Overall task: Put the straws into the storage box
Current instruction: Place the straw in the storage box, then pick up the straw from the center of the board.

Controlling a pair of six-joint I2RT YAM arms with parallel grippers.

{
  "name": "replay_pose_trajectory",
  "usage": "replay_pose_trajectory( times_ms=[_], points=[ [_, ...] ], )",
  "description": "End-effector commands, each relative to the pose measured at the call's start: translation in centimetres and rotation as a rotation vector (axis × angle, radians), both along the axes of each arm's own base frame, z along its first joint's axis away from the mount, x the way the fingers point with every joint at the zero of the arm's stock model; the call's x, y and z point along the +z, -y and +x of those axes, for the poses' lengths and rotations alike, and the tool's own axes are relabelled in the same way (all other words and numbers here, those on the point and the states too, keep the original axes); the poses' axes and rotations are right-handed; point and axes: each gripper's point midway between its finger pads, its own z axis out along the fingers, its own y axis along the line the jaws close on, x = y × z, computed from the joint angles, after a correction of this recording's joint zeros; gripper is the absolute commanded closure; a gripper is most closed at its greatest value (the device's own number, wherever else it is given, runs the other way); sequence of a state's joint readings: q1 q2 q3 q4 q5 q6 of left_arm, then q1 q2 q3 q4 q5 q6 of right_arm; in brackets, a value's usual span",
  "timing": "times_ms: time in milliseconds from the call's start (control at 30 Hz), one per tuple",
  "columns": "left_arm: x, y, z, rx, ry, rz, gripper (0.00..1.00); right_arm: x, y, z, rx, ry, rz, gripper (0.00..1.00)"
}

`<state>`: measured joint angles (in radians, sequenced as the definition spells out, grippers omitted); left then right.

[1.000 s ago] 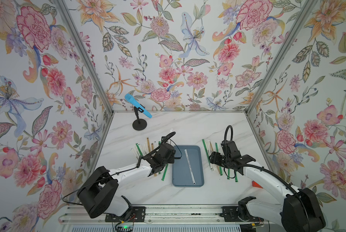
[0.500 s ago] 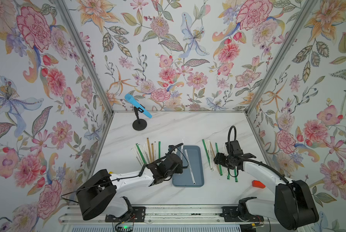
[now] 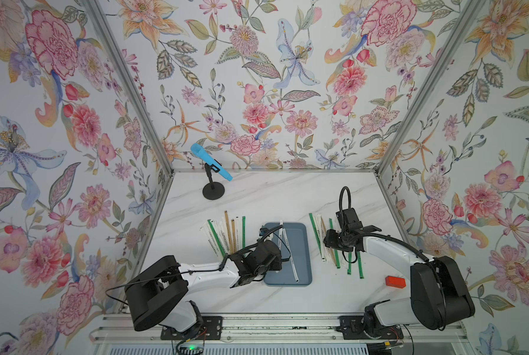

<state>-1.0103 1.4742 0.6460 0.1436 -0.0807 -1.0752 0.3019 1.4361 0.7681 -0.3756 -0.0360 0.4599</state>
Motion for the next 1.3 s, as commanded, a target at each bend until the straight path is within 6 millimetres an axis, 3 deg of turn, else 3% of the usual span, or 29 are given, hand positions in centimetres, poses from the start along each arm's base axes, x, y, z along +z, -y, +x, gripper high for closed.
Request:
replay_pose_trajectory(
  times_ms=[0, 167, 333, 500, 633, 733, 833, 1033, 1233, 1267],
  points=[
    [-1.6, -0.5, -0.8, 0.006, -0.04, 0.021, 0.9, 0.3, 1.3, 1.3, -0.016, 0.028, -0.084, 0.51],
    [-2.1, -0.6, -0.7, 0.006, -0.04, 0.043, 0.8, 0.2, 2.2, 2.7, -0.005, 0.035, -0.127, 0.57],
    [-1.8, 0.0, -0.5, -0.01, -0.028, 0.072, 0.61, -0.7, 2.5, 3.7, 0.022, 0.015, -0.166, 0.62],
    [0.5, 0.2, 0.0, -0.002, 0.039, 0.104, 0.48, -2.1, 2.9, 3.9, 0.024, -0.011, -0.162, 0.67],
    [2.6, -0.1, 0.3, 0.007, 0.09, 0.121, 0.44, -2.8, 3.1, 4.1, 0.026, -0.023, -0.161, 0.72],
    [3.0, -0.5, 0.2, 0.012, 0.098, 0.129, 0.4, -3.2, 3.1, 3.9, 0.029, -0.032, -0.153, 0.73],
    [1.9, -0.5, 0.0, 0.005, 0.078, 0.139, 0.42, -3.6, 3.0, 3.5, 0.031, -0.041, -0.142, 0.74],
    [-0.3, 0.2, -0.2, -0.011, 0.031, 0.131, 0.42, -3.8, 2.9, 2.9, 0.029, -0.047, -0.129, 0.92],
    [-1.2, 0.2, 0.4, -0.025, 0.033, 0.158, 0.44, -1.8, 2.8, 2.8, 0.007, -0.004, -0.101, 0.97],
    [-2.1, 0.2, 0.4, -0.032, 0.021, 0.18, 0.44, -1.4, 2.7, 2.7, 0.005, 0.003, -0.097, 0.96]
  ],
)
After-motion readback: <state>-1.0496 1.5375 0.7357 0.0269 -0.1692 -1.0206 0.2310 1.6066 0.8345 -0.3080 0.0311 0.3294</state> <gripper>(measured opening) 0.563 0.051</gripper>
